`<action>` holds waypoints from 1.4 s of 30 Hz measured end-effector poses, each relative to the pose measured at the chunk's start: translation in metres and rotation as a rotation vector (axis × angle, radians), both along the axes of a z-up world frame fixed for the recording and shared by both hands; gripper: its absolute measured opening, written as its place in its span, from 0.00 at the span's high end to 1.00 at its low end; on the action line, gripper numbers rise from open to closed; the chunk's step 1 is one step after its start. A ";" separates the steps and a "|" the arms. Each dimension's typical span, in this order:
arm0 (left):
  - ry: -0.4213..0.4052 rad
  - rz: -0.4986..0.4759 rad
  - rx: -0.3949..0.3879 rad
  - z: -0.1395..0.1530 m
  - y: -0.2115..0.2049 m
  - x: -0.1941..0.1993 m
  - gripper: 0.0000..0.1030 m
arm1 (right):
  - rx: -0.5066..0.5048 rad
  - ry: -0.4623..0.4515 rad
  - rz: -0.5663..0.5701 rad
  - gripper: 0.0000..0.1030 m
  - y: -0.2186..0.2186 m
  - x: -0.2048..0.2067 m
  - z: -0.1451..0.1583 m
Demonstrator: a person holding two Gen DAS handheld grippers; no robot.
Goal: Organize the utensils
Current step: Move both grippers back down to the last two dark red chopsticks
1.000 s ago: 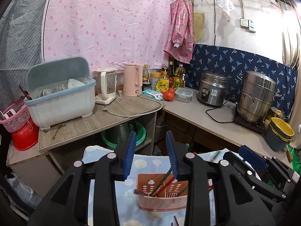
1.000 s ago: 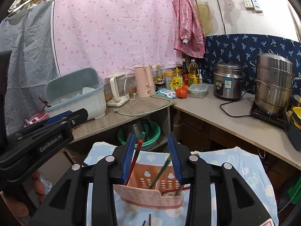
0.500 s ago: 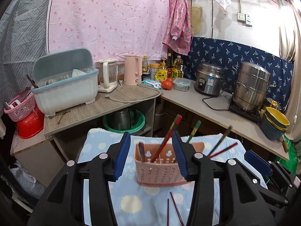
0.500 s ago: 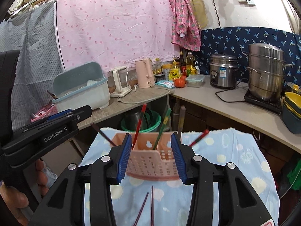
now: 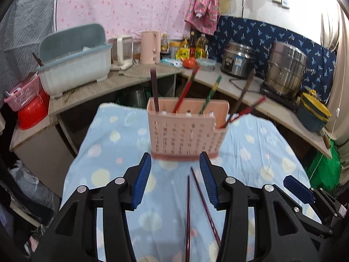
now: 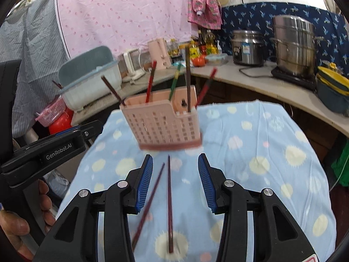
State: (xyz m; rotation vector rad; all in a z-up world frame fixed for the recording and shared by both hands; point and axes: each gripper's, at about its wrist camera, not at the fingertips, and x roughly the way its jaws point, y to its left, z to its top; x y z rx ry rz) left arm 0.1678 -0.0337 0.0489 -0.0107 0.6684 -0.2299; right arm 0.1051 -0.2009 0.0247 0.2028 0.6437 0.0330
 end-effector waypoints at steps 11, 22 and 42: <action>0.175 0.005 0.023 -0.078 0.004 -0.038 0.57 | -0.035 0.146 0.010 0.59 0.010 -0.036 -0.067; 0.264 0.023 0.043 -0.121 0.014 -0.064 0.57 | -0.052 0.229 0.039 0.59 0.023 -0.045 -0.103; 0.292 -0.017 0.048 -0.139 0.013 -0.084 0.57 | -0.079 0.283 0.070 0.59 0.037 -0.035 -0.125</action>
